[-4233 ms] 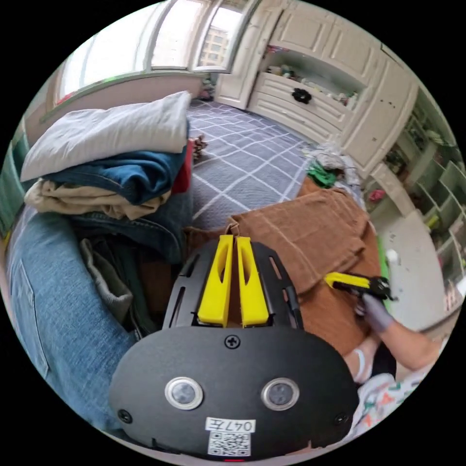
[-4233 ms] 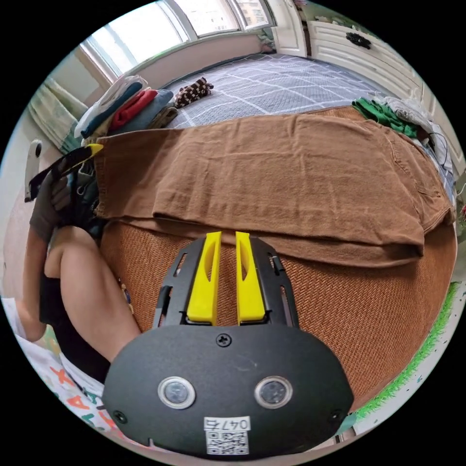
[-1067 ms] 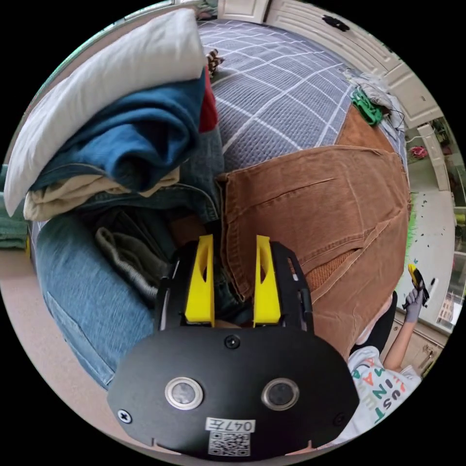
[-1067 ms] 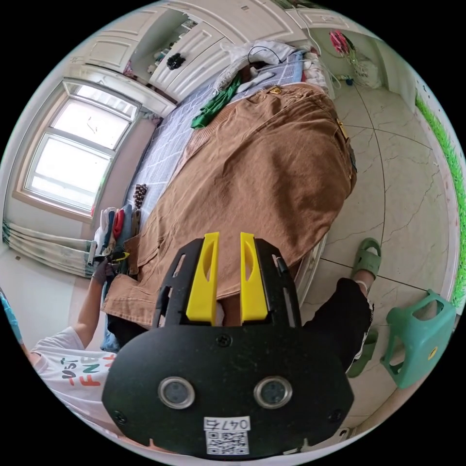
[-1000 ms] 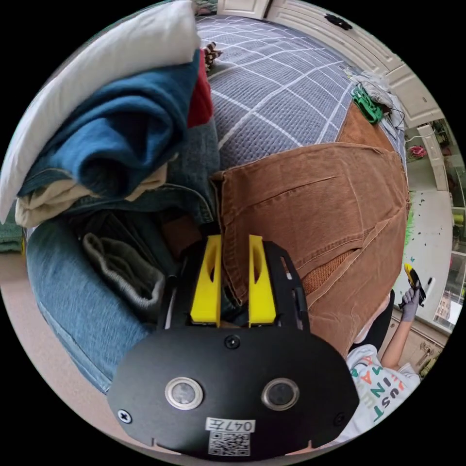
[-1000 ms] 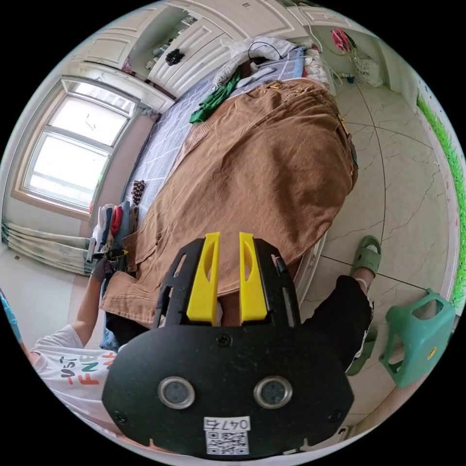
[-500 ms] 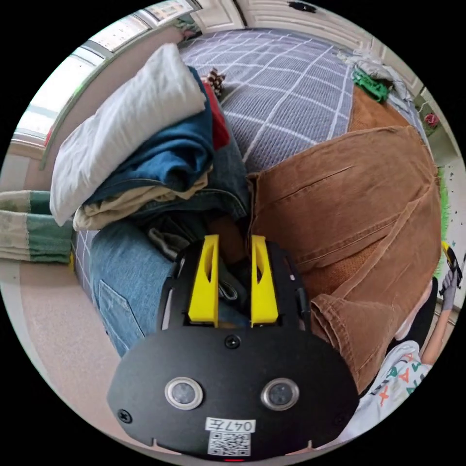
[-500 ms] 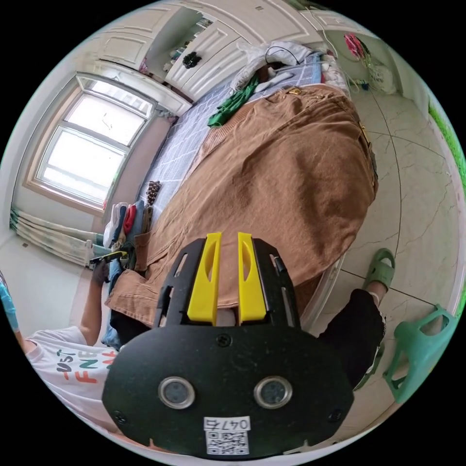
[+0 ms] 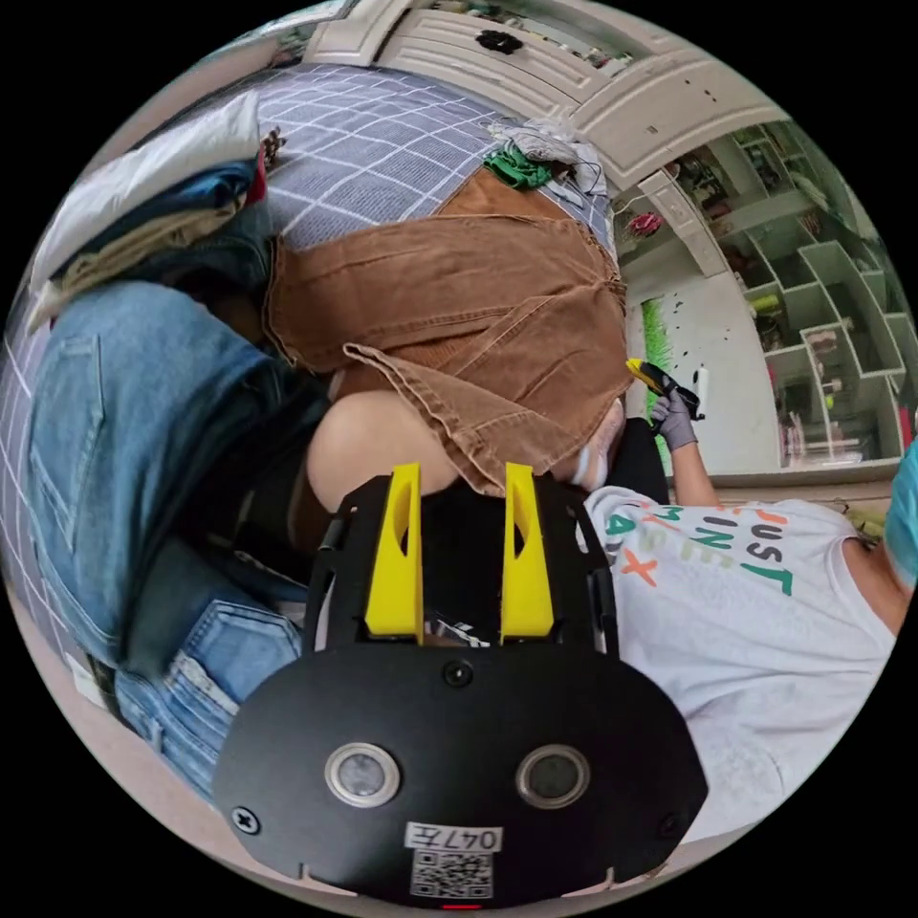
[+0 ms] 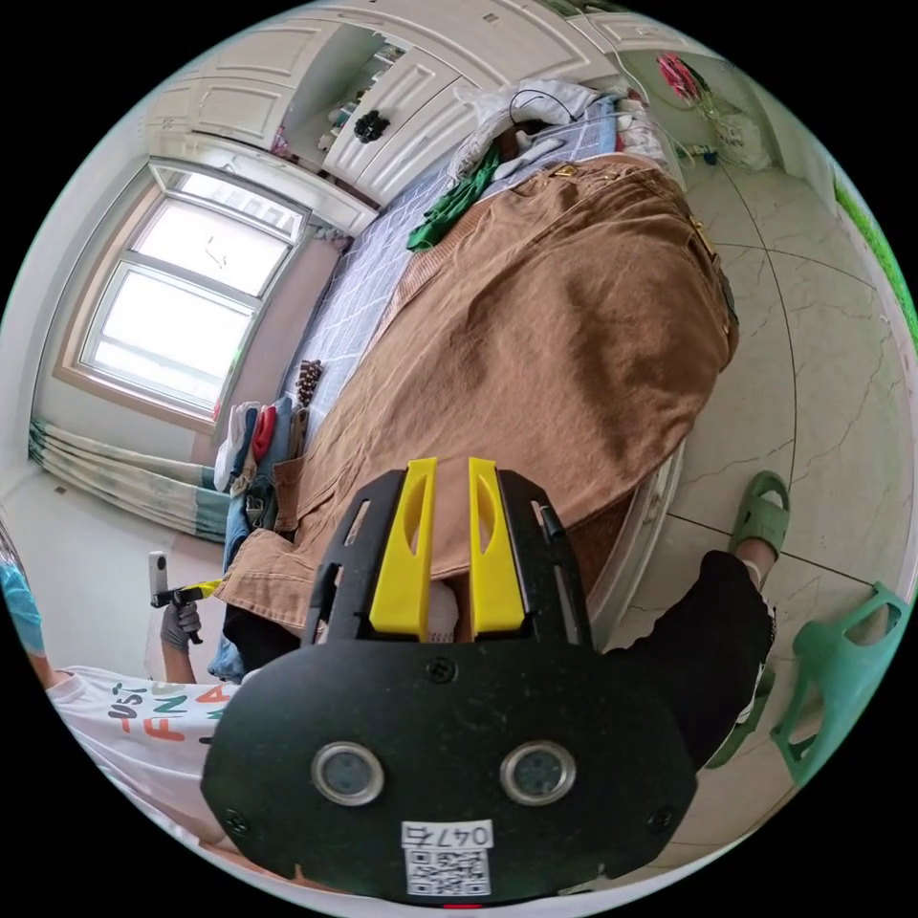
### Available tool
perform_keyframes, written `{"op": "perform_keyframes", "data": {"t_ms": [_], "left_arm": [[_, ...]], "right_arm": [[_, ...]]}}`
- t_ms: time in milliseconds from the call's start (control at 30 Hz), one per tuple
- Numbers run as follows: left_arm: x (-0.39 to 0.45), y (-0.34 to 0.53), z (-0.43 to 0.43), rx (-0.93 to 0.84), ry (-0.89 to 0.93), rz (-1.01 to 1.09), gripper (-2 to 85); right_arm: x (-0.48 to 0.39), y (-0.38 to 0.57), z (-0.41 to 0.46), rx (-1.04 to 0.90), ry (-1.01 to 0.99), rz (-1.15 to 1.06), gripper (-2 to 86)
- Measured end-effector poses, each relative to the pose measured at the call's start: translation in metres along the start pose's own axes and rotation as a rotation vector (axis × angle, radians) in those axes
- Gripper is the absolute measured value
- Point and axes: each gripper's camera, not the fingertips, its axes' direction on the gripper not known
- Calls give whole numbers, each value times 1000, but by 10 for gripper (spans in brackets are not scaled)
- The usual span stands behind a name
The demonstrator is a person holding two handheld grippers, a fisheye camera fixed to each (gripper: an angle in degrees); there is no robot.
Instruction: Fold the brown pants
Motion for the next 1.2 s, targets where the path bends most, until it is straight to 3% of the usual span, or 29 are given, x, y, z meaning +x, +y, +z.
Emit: {"op": "perform_keyframes", "data": {"t_ms": [133, 600, 833, 933, 1067, 1200], "left_arm": [[-30, 3, -1, 62, 181, -34, 116], [-55, 17, -18, 80, 84, -51, 55], [-24, 32, -70, 246, 165, 104, 20], [-36, 57, -93, 325, 168, 46, 8], [-62, 99, -107, 334, 99, -62, 0], [-80, 126, -109, 352, 184, -103, -3]], "right_arm": [[-13, -4, 1, 15, -21, -24, 16], [-24, 16, 28, -100, 37, -108, -6], [-28, 10, 20, -42, 19, -155, -12], [-38, 10, 11, 4, 59, -230, -12], [-35, 4, 32, -160, 126, -258, -12], [-20, 4, 64, -347, 176, -256, -11]]}}
